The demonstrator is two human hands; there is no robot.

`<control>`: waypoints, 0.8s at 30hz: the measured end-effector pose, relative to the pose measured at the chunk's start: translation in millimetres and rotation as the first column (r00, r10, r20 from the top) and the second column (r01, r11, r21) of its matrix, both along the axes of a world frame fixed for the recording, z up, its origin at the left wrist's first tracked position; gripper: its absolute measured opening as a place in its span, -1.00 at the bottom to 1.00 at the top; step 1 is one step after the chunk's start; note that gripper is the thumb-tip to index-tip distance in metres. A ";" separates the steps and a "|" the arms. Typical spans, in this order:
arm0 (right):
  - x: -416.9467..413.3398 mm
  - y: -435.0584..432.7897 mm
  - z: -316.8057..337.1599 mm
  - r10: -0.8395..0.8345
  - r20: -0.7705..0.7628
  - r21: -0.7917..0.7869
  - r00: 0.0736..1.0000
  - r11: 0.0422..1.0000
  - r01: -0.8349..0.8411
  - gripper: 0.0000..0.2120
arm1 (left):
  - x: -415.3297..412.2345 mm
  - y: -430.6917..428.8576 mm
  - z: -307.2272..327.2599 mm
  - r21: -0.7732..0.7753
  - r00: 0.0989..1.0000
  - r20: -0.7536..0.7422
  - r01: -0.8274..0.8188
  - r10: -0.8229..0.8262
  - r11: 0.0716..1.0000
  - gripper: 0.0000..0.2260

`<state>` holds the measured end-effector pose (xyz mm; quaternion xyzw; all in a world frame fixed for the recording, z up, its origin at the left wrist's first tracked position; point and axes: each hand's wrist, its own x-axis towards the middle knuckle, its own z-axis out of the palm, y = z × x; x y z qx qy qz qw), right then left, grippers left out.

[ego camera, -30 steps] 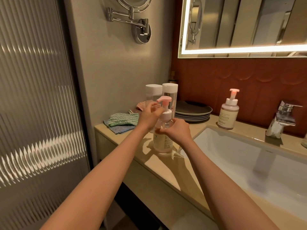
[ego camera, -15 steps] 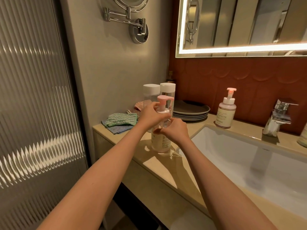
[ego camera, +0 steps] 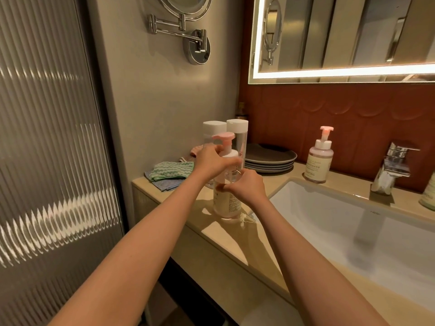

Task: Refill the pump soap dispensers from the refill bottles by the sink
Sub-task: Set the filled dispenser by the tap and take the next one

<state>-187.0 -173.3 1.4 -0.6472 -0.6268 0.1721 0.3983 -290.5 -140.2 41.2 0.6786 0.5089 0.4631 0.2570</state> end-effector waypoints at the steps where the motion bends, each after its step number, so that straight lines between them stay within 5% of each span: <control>1: 0.3 -0.5 0.1 -0.003 0.000 0.000 1.000 1.000 0.003 -0.51 | 0.3 -0.8 3.1 0.008 0.998 0.051 -0.031 0.030 1.000 -0.48; 7: 0.5 -0.4 0.7 -0.004 -0.002 -0.001 1.000 1.000 0.004 -0.46 | -25.0 1.9 20.8 -0.092 0.869 0.464 -0.147 0.173 0.985 -0.63; 12: -0.1 -1.4 1.3 -0.007 0.000 -0.021 1.000 1.000 0.007 -0.42 | -58.8 13.5 13.1 -0.200 0.569 0.771 -0.210 0.286 0.957 -0.69; 15: -0.7 -4.4 2.2 0.004 -0.008 -0.011 1.000 1.000 -0.004 -0.42 | -67.6 22.7 -2.0 -0.226 0.434 0.844 -0.245 0.315 0.943 -0.45; 24: -1.1 -11.4 3.6 -0.018 -0.005 -0.037 1.000 0.999 0.017 -0.33 | -49.7 31.0 -67.7 -0.471 0.592 0.639 -0.202 0.490 0.858 -0.23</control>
